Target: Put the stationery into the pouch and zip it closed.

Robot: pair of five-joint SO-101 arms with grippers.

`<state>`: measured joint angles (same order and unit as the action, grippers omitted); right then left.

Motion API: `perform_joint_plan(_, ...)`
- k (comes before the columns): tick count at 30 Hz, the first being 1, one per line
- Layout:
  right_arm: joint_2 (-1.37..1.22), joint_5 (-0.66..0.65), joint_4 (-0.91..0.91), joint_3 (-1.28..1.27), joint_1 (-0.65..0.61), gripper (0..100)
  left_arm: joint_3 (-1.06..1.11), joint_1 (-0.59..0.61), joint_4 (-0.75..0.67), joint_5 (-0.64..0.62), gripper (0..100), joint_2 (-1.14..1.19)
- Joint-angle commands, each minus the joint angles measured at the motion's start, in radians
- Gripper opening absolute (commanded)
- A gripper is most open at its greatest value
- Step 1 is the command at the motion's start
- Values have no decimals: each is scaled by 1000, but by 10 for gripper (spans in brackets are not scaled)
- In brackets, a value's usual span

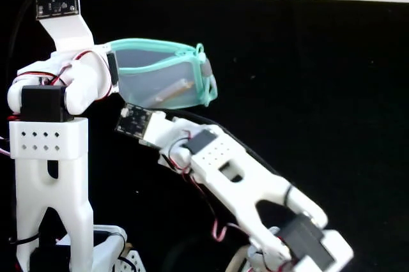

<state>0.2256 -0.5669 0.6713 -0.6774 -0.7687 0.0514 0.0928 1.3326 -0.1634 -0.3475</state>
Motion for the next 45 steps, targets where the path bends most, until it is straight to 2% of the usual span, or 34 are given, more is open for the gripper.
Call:
perform_joint_plan(1,140,54,-5,-33,-1,5,38,-13,9,6,7,10)
perform_joint_plan(8,257,172,-4,-51,61,5,38,-16,9,6,7,10)
perform_joint_plan(18,418,295,65,-45,64,5,38,-16,9,6,7,10)
perform_joint_plan(31,657,377,202,-41,65,5,39,-16,9,6,7,10)
perform_joint_plan(36,647,430,214,96,110,5,39,-16,9,6,7,10)
perform_joint_plan(45,556,434,358,420,116,5,39,-16,9,6,7,10)
